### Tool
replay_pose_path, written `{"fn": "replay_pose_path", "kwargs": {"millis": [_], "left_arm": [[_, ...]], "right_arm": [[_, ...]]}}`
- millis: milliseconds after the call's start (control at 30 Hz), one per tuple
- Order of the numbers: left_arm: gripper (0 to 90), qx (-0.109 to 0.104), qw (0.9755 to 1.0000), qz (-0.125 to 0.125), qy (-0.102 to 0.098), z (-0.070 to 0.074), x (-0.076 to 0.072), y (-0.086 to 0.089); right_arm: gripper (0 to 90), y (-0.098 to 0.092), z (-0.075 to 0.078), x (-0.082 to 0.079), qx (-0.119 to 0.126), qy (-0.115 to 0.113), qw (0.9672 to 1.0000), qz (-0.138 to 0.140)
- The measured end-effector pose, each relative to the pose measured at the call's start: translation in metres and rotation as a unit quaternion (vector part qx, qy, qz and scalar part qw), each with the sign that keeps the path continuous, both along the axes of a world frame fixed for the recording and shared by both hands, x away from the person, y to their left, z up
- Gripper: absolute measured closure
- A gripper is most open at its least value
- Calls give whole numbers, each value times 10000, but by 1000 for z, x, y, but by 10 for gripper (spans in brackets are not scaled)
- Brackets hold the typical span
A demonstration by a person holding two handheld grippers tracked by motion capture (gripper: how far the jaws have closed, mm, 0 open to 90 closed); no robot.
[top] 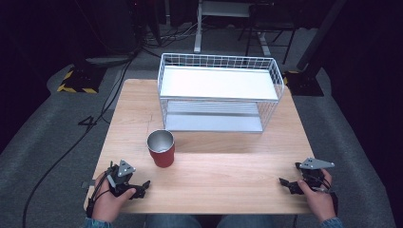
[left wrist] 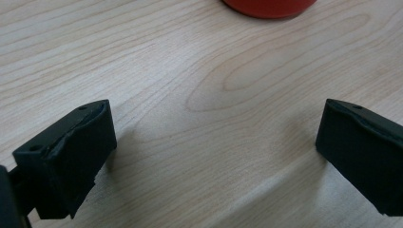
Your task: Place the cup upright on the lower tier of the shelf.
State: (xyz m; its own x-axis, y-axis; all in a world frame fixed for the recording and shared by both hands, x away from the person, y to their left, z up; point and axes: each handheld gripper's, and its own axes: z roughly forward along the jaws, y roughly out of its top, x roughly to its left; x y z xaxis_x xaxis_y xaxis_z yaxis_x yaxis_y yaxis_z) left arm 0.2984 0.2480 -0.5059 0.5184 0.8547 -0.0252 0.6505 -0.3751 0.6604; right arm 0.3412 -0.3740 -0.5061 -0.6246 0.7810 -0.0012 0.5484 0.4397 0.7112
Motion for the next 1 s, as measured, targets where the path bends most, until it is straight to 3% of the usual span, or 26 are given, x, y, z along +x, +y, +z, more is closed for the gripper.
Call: {"fn": "replay_pose_path", "kwargs": {"millis": [167,233,267,300,333,400,500,633,733,833,900,1000], "left_arm": [[29,-51,9998,-172,53,2,-1,1],[132,-107,9998,-184,60,4,-1,1],[213,-235,9993,-278,46,7,-1,2],[213,-338,9991,-255,50,8,-2,1],[149,-321,9991,-259,16,10,-2,1],[186,-349,9991,-251,-41,11,-3,0],[168,-379,9989,-241,-117,14,-3,0],[156,-577,9978,-149,-304,18,-3,0],[158,-894,9945,-166,-527,20,-3,-2],[157,-1017,9924,-154,-675,21,-2,-4],[157,-1269,9877,-100,-908,20,0,-8],[157,-1332,9859,-40,-1011,19,2,-11]], "right_arm": [[3,0,0,0,1,0,10000,-1],[3,0,0,0,1,0,10000,0],[3,0,0,0,1,1,10000,0],[3,0,0,0,2,0,10000,-2],[3,0,0,0,2,2,10000,-2],[3,0,0,0,1,0,10000,0],[3,0,0,0,2,1,10000,-1],[3,0,0,0,1,-1,10000,-1],[3,0,0,0,1,0,10000,-1],[3,0,0,0,0,-1,10000,0],[3,0,0,0,1,-1,10000,0],[3,0,0,0,1,-1,10000,0]]}}
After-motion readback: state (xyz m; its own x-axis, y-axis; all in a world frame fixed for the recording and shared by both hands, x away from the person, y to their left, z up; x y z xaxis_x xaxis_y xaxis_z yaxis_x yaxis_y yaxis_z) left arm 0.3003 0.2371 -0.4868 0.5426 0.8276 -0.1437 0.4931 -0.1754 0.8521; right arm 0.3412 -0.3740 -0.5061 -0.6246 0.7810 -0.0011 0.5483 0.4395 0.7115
